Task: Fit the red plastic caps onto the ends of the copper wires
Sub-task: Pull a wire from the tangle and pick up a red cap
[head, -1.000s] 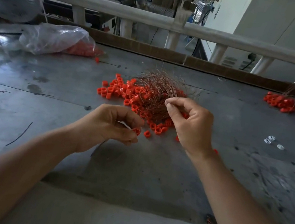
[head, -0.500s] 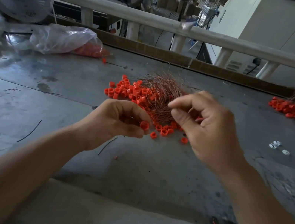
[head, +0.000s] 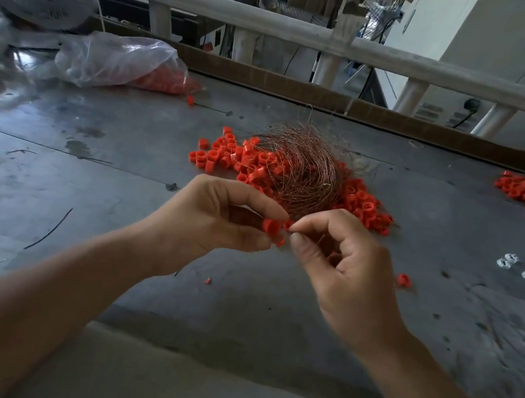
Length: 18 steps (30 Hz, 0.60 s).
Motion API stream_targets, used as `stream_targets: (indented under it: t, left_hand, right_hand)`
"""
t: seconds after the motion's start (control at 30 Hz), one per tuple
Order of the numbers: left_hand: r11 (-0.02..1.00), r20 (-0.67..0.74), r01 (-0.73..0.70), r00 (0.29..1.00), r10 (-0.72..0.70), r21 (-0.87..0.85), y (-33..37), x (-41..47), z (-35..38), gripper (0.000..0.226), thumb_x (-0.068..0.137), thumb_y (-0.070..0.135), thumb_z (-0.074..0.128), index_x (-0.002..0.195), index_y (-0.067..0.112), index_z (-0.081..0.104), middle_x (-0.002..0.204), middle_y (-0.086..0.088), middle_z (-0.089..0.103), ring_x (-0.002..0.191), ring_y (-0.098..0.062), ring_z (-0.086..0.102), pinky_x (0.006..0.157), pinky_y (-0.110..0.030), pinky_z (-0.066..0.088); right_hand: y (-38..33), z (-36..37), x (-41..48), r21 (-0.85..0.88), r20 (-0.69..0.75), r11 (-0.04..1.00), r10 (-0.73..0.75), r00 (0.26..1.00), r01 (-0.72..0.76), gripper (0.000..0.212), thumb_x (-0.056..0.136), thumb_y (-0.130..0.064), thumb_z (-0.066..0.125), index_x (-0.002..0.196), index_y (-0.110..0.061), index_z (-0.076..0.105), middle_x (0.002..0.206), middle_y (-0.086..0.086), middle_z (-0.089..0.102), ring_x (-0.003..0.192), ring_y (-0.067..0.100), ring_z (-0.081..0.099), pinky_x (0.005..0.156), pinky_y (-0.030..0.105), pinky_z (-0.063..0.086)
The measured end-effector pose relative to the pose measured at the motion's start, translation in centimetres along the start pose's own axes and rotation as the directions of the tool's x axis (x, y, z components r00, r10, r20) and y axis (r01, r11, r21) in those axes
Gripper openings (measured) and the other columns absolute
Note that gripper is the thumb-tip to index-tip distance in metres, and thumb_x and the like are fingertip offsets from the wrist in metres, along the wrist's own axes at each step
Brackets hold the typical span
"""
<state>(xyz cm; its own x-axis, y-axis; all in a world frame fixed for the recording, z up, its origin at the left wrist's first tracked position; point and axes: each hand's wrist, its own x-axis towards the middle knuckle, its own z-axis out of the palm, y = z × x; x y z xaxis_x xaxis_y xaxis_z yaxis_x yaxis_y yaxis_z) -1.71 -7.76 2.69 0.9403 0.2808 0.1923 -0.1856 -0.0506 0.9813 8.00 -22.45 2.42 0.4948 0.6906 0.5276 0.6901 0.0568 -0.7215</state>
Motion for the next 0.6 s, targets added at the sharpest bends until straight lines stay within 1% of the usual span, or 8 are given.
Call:
stream_targets:
  t: [0.07,0.2,0.3,0.4,0.5,0.6]
  left_hand:
    - [1.000,0.004,-0.007,1.000,0.007,-0.012,0.0,0.0,0.1,0.025,0.058,0.008,0.071,0.081,0.018,0.074,0.076,-0.004,0.073,0.074,-0.012,0.069,0.068,-0.018,0.053]
    - [0.998,-0.004,-0.061,0.998,0.061,-0.014,0.1,-0.1,0.3,0.022,0.056,0.011,0.076,0.076,0.020,0.073,0.075,-0.001,0.072,0.072,-0.012,0.069,0.067,-0.018,0.053]
    - [0.997,-0.049,-0.077,0.996,0.076,-0.008,0.1,-0.1,0.3,0.025,0.054,0.005,0.074,0.075,0.020,0.073,0.076,-0.001,0.072,0.070,-0.013,0.069,0.065,-0.019,0.054]
    - [0.998,-0.076,-0.060,0.995,0.059,-0.008,0.1,0.0,0.5,0.029,0.049,0.011,0.074,0.076,0.023,0.074,0.076,0.001,0.071,0.070,-0.013,0.069,0.064,-0.019,0.054]
    - [0.998,-0.037,-0.059,0.998,0.059,-0.018,0.1,-0.1,0.6,0.026,0.050,0.009,0.075,0.074,0.020,0.073,0.072,-0.001,0.072,0.070,-0.012,0.069,0.064,-0.018,0.053]
    - [0.997,-0.014,-0.072,0.997,0.072,-0.002,0.1,-0.2,0.7,0.024,0.053,0.008,0.076,0.074,0.018,0.073,0.074,-0.002,0.072,0.072,-0.013,0.070,0.064,-0.018,0.054]
  right_hand:
    - [0.0,-0.1,0.0,-0.004,-0.009,1.000,0.025,1.000,-0.025,0.008,0.079,-0.020,0.059,0.075,-0.027,0.058,0.071,-0.011,0.055,0.061,0.004,0.048,0.058,0.011,0.038]
    - [-0.3,-0.1,-0.1,0.007,-0.009,0.999,0.050,0.999,-0.050,0.005,0.078,-0.022,0.060,0.073,-0.024,0.061,0.068,-0.007,0.057,0.058,0.009,0.048,0.056,0.013,0.038]
    - [-0.5,0.0,-0.1,0.001,-0.008,0.999,0.045,0.999,-0.045,0.007,0.079,-0.021,0.060,0.072,-0.023,0.061,0.066,-0.011,0.056,0.057,0.006,0.048,0.055,0.012,0.037]
    - [-0.7,0.0,0.0,0.006,-0.019,0.998,0.059,0.998,-0.059,0.007,0.078,-0.022,0.059,0.072,-0.020,0.062,0.066,-0.013,0.056,0.057,0.006,0.049,0.055,0.012,0.037]
    - [-0.9,-0.1,0.0,-0.006,-0.028,0.999,0.041,0.999,-0.041,0.007,0.079,-0.021,0.059,0.072,-0.018,0.063,0.068,-0.010,0.058,0.059,0.012,0.052,0.055,0.019,0.042]
    - [-1.1,-0.3,0.0,-0.013,-0.045,1.000,0.008,0.999,-0.009,0.008,0.080,-0.018,0.059,0.073,-0.018,0.062,0.070,-0.004,0.060,0.061,0.017,0.054,0.056,0.028,0.045]
